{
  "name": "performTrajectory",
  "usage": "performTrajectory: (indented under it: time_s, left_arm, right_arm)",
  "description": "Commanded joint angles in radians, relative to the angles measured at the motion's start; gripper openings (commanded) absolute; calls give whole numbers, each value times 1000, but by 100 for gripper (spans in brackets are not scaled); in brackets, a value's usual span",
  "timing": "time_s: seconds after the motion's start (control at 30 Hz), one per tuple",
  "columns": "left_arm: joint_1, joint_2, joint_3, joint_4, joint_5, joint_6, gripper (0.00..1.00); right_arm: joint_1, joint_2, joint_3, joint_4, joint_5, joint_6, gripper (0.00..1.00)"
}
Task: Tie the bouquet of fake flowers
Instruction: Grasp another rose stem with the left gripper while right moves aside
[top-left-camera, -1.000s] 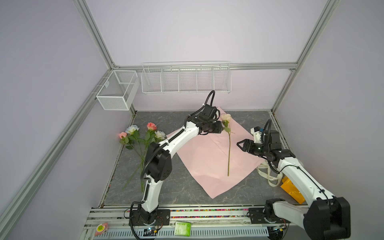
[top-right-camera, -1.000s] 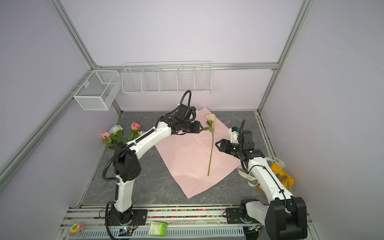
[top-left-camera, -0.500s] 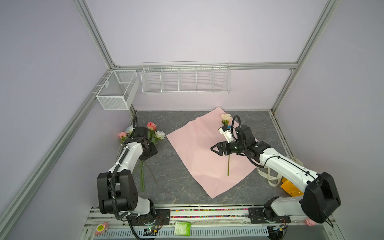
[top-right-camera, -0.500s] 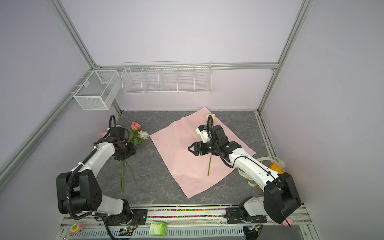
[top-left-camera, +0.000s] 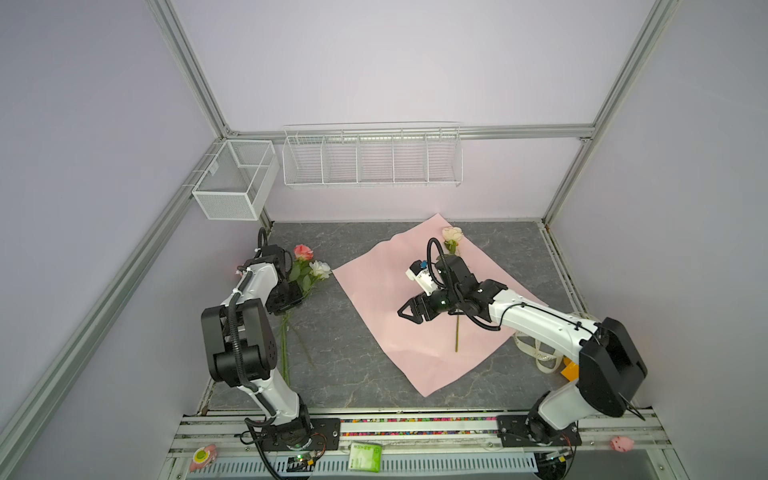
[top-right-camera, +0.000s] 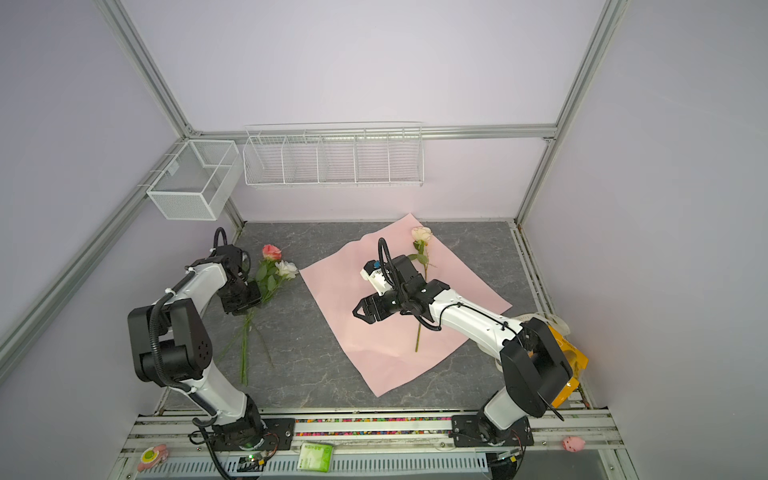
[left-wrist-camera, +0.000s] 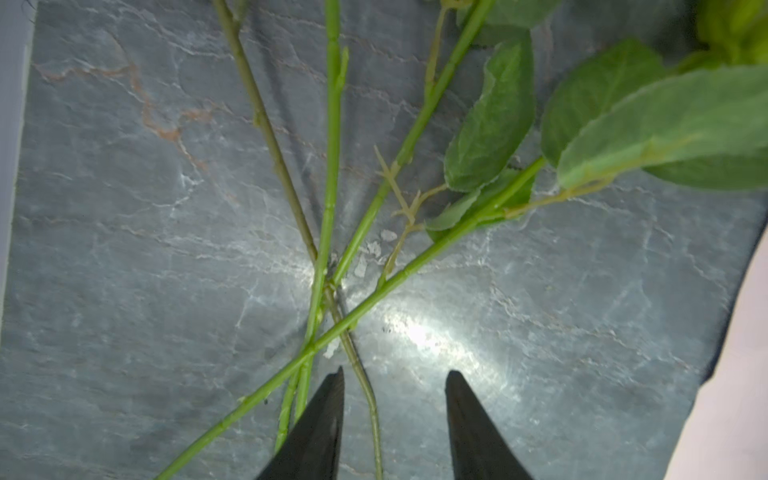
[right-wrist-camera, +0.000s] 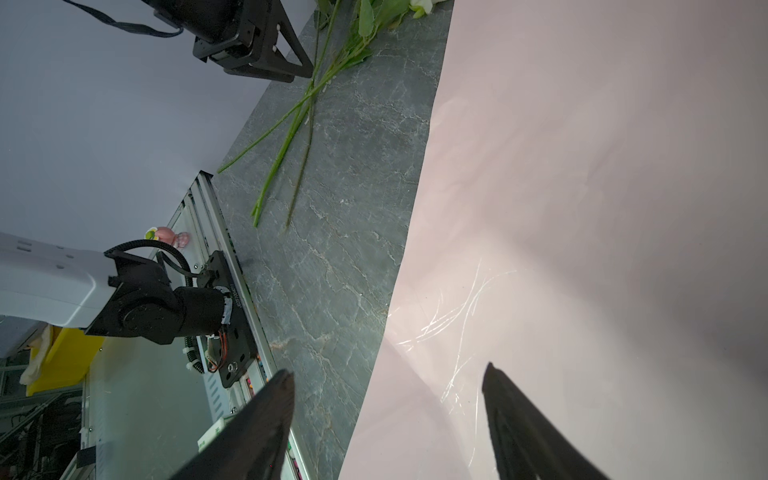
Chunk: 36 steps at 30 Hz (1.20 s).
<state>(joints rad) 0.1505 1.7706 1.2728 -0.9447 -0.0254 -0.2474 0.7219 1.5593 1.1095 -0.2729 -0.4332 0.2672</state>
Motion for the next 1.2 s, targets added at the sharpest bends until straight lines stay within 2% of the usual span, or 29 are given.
performTrajectory:
  time_s: [0.0, 0.07, 0.23, 0.37, 0.83, 1.17]
  left_arm:
    - [4, 38, 51, -66, 3, 76, 41]
    - [3, 81, 77, -87, 15, 92, 41]
    - [2, 154, 126, -133, -50, 74, 40]
    - [3, 201, 168, -156, -54, 88, 40]
    - [-46, 250, 139, -161, -27, 104, 33]
    - [-99, 272, 133, -166, -26, 109, 33]
  right_arm:
    - [2, 12, 17, -19, 7, -26, 75]
    - [2, 17, 12, -19, 11, -25, 75]
    - [2, 42, 25, -41, 24, -31, 76]
    - [1, 51, 33, -51, 41, -29, 76]
    - [1, 52, 19, -78, 76, -25, 76]
    - [1, 39, 7, -86, 88, -25, 76]
